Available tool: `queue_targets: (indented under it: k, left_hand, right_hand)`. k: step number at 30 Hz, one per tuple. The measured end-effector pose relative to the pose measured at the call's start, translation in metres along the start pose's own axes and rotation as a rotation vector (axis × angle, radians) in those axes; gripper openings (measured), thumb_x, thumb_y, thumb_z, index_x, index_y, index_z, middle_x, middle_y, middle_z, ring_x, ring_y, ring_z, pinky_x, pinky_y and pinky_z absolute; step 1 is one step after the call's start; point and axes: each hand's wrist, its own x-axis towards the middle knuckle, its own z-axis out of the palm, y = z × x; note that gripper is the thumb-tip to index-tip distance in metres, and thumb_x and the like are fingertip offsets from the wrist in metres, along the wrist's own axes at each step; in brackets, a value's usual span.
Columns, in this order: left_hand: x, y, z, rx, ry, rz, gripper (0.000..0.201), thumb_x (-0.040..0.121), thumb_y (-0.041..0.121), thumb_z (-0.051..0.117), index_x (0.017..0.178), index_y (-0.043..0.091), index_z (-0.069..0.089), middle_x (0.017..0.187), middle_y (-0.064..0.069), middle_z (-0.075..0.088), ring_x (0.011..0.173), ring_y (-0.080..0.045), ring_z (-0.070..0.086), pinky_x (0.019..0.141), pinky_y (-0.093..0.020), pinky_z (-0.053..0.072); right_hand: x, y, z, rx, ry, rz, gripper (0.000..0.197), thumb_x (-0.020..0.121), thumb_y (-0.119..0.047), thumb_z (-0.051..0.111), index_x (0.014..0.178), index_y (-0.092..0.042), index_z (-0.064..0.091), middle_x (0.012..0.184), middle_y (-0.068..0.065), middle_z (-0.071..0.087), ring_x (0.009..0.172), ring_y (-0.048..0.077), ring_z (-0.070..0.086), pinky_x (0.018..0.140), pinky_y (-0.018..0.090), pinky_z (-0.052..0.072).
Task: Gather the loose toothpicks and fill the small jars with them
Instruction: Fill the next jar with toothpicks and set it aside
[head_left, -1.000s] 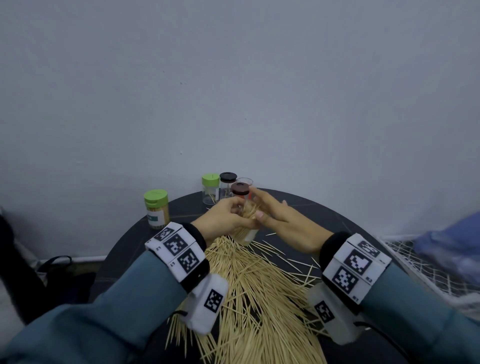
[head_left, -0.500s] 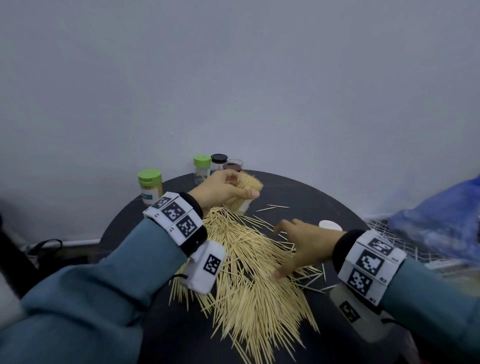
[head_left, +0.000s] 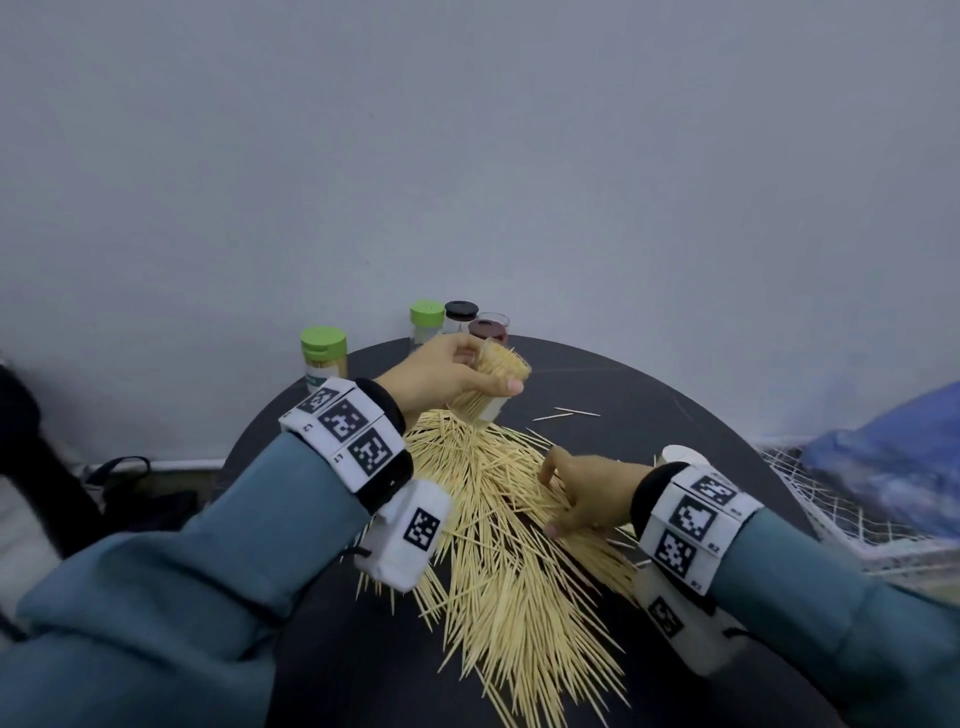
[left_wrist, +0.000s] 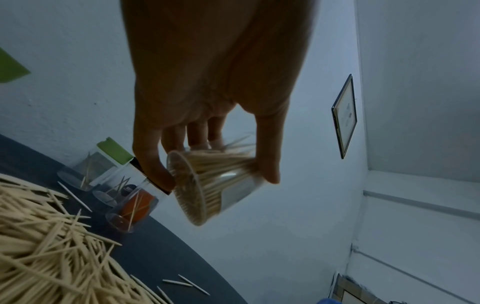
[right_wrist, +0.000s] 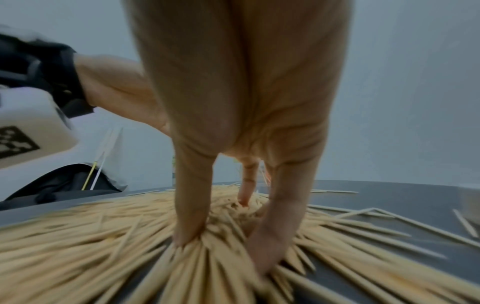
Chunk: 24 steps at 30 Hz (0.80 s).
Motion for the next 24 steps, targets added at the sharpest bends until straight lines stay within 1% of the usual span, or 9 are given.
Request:
queue_targets:
  k: [2, 6, 8, 10, 13, 17, 19, 21, 24]
  left_hand:
    - [0.003, -0.002, -0.003, 0.008, 0.004, -0.010, 0.058, 0.059, 0.026, 0.081, 0.111, 0.015, 0.057, 0.119, -0.010, 0.060, 0.113, -0.026, 0.057, 0.099, -0.046, 0.046]
    - [0.008, -0.002, -0.004, 0.032, 0.024, -0.023, 0.058, 0.072, 0.018, 0.077, 0.123, 0.010, 0.052, 0.118, -0.005, 0.057, 0.110, -0.020, 0.055, 0.090, -0.034, 0.049]
    - [0.006, 0.000, -0.003, 0.034, 0.024, -0.023, 0.049, 0.075, 0.016, 0.076, 0.117, 0.012, 0.051, 0.103, 0.004, 0.057, 0.097, -0.010, 0.055, 0.076, -0.024, 0.048]
    - [0.003, 0.002, -0.003, 0.039, 0.029, -0.022, 0.043, 0.077, 0.015, 0.074, 0.113, 0.016, 0.049, 0.094, 0.009, 0.053, 0.088, -0.005, 0.052, 0.068, -0.019, 0.045]
    - [-0.002, 0.003, -0.006, 0.040, 0.040, -0.026, 0.038, 0.077, 0.015, 0.074, 0.108, 0.017, 0.051, 0.102, 0.003, 0.056, 0.097, -0.013, 0.055, 0.075, -0.024, 0.049]
    - [-0.008, 0.002, -0.012, 0.052, 0.070, -0.030, 0.033, 0.075, 0.015, 0.075, 0.101, 0.018, 0.054, 0.117, -0.006, 0.057, 0.111, -0.023, 0.054, 0.095, -0.041, 0.048]
    - [-0.012, 0.003, -0.013, 0.049, 0.069, -0.037, 0.030, 0.075, 0.015, 0.075, 0.097, 0.020, 0.055, 0.122, -0.010, 0.056, 0.113, -0.025, 0.055, 0.091, -0.041, 0.050]
    - [-0.014, 0.003, -0.013, 0.058, 0.073, -0.043, 0.035, 0.074, 0.015, 0.075, 0.103, 0.018, 0.055, 0.123, -0.009, 0.057, 0.112, -0.024, 0.055, 0.084, -0.034, 0.050]
    - [-0.015, 0.002, -0.015, 0.071, 0.078, -0.048, 0.052, 0.072, 0.019, 0.077, 0.118, 0.013, 0.053, 0.126, -0.009, 0.055, 0.116, -0.025, 0.053, 0.091, -0.038, 0.048]
  right_hand:
    - [0.006, -0.002, -0.004, -0.004, 0.040, -0.013, 0.052, 0.084, -0.036, 0.066, 0.125, -0.019, 0.040, 0.122, 0.005, 0.054, 0.098, 0.016, 0.050, 0.089, 0.032, 0.044]
    - [0.008, 0.002, -0.013, -0.180, 0.217, -0.023, 0.047, 0.083, -0.048, 0.062, 0.121, -0.023, 0.047, 0.122, -0.001, 0.051, 0.109, 0.020, 0.053, 0.091, 0.035, 0.046]
    - [0.002, 0.001, -0.016, -0.183, 0.267, -0.073, 0.043, 0.083, -0.049, 0.061, 0.115, -0.022, 0.050, 0.114, -0.002, 0.055, 0.104, 0.018, 0.054, 0.086, 0.033, 0.045]
    - [-0.007, -0.006, -0.016, -0.065, 0.164, -0.197, 0.042, 0.083, -0.045, 0.064, 0.113, -0.020, 0.050, 0.103, -0.001, 0.059, 0.091, 0.014, 0.056, 0.079, 0.026, 0.046]
    - [-0.027, -0.024, -0.007, 0.005, -0.053, -0.375, 0.051, 0.076, -0.042, 0.072, 0.115, -0.021, 0.048, 0.104, 0.002, 0.058, 0.077, 0.005, 0.050, 0.063, 0.017, 0.039]
    - [-0.042, -0.047, 0.012, -0.050, -0.114, -0.609, 0.055, 0.069, -0.038, 0.079, 0.113, -0.025, 0.049, 0.102, -0.002, 0.049, 0.073, -0.002, 0.040, 0.061, 0.016, 0.034]
    - [-0.046, -0.057, 0.023, -0.061, -0.129, -0.680, 0.054, 0.067, -0.036, 0.081, 0.111, -0.024, 0.052, 0.099, -0.002, 0.047, 0.075, 0.002, 0.041, 0.061, 0.017, 0.034]
    - [-0.046, -0.062, 0.031, -0.097, -0.150, -0.725, 0.050, 0.067, -0.033, 0.081, 0.108, -0.021, 0.055, 0.099, 0.001, 0.046, 0.080, 0.009, 0.042, 0.061, 0.015, 0.034]
    - [-0.044, -0.059, 0.034, -0.086, -0.143, -0.765, 0.042, 0.070, -0.026, 0.080, 0.105, -0.015, 0.061, 0.096, 0.004, 0.046, 0.077, 0.005, 0.039, 0.060, 0.007, 0.031]
